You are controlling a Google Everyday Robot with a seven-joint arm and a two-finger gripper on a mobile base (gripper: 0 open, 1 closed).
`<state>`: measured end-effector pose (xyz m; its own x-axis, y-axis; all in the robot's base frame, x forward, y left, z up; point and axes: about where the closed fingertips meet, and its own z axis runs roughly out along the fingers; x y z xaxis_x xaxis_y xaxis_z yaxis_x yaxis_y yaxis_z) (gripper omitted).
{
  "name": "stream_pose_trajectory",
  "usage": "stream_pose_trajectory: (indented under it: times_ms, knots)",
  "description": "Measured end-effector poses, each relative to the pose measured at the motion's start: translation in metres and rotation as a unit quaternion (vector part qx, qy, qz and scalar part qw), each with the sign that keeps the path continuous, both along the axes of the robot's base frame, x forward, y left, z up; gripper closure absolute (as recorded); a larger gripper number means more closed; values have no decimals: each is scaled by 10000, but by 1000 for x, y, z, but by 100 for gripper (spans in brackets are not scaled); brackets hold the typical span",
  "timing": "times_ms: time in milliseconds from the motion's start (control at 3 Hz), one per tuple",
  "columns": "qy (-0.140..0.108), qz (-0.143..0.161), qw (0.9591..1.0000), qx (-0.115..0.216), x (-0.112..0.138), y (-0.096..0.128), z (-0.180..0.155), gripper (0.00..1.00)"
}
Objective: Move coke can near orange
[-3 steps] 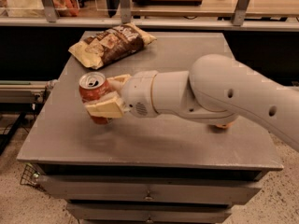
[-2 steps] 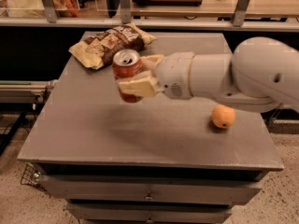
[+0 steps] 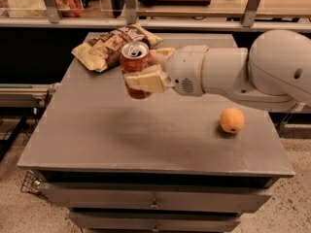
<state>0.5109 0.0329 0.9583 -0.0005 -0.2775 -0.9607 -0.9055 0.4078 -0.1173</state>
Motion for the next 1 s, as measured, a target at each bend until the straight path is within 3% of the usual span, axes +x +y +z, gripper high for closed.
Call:
stream_pose_trajectory:
  times_ms: [333, 667, 1000]
  knots:
    - [-89, -543, 9983, -177, 14, -54, 3, 100]
    - [-72, -1016, 9944, -292, 34, -125, 4, 100]
    - [85, -1233, 9918, -324, 50, -187, -2, 100]
